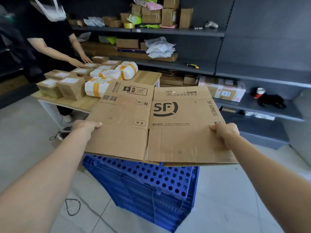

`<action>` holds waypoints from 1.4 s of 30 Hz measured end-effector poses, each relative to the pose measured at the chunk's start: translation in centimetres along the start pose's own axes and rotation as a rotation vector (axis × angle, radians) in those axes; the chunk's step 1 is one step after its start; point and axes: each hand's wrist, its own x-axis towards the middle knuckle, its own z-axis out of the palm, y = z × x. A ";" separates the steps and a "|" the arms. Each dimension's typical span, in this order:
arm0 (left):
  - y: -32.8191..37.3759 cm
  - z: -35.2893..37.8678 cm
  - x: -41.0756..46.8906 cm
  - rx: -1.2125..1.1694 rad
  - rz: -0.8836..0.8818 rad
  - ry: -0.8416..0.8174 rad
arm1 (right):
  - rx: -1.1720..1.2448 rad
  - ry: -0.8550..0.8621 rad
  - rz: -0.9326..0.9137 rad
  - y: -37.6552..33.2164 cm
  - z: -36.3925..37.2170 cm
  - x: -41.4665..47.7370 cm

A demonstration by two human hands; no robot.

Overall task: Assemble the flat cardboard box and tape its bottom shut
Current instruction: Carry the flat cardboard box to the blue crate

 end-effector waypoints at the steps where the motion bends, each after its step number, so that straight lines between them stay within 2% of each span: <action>1: -0.2 0.0 0.2 0.006 0.007 -0.002 | -0.004 0.000 0.005 0.1 0.0 -0.3; 7: 0.4 0.3 1.5 0.053 -0.004 -0.041 | -0.015 0.068 0.024 0.2 0.7 -1.9; 13: 2.9 -1.9 5.7 0.112 0.063 -0.173 | -0.010 0.149 0.060 -0.5 3.9 -4.7; 19: 5.2 -4.4 8.7 0.355 0.181 -0.279 | -0.028 0.166 0.071 -1.1 6.6 -8.3; 25: 5.5 -5.7 9.0 0.551 0.291 -0.301 | -0.073 0.098 0.064 -1.8 6.1 -10.4; 34: 1.2 -5.4 7.6 0.440 0.207 -0.320 | -0.121 0.033 0.086 1.2 5.3 -9.8; 42: 1.7 -5.7 7.6 0.495 0.240 -0.389 | -0.136 -0.183 0.041 0.1 3.0 -9.6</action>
